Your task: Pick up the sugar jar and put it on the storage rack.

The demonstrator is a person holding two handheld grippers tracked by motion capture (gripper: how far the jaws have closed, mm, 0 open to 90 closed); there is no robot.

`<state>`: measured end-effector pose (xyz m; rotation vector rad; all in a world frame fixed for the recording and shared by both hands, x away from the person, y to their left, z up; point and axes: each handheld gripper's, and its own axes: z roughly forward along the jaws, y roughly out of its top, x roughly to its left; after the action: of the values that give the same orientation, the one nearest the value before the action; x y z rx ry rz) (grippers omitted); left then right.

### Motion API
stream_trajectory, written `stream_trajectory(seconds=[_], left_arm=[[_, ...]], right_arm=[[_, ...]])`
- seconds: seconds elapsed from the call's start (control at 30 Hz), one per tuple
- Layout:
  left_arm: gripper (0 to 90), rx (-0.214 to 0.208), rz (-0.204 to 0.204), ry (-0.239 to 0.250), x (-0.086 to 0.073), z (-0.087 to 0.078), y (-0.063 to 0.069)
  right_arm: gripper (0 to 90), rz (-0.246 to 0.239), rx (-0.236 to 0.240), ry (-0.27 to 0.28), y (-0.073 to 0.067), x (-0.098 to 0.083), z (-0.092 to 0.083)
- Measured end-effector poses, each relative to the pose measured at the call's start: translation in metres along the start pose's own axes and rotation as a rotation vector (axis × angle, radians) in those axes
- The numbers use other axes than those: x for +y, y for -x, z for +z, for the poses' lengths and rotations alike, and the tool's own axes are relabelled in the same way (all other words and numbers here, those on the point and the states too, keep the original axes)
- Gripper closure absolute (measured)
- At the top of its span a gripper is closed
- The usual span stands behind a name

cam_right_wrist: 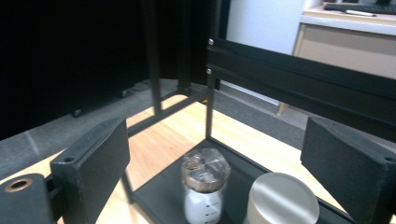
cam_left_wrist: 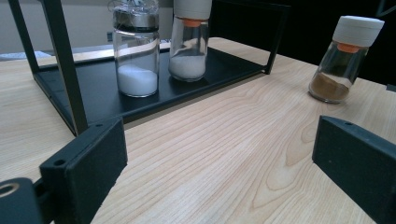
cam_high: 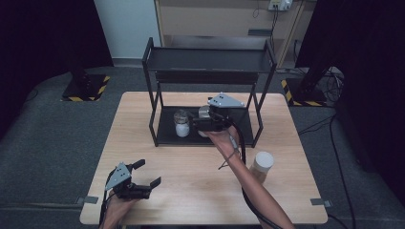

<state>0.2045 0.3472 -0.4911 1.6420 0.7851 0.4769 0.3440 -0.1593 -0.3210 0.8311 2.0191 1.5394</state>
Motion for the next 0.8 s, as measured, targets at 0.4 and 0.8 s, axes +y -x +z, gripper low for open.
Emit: stream_trajectory(seconds=[0.4, 0.8], left_arm=[[1.7, -0.004, -0.01, 0.003, -0.001, 0.0, -0.001], [1.5, -0.007, -0.02, 0.008, -0.002, 0.0, -0.002]], right_arm=[[8.0, -0.065, 0.086, 0.004, 0.007, 0.019, -0.05], [8.1, -0.116, 0.151, 0.027, 0.008, 0.021, -0.094]])
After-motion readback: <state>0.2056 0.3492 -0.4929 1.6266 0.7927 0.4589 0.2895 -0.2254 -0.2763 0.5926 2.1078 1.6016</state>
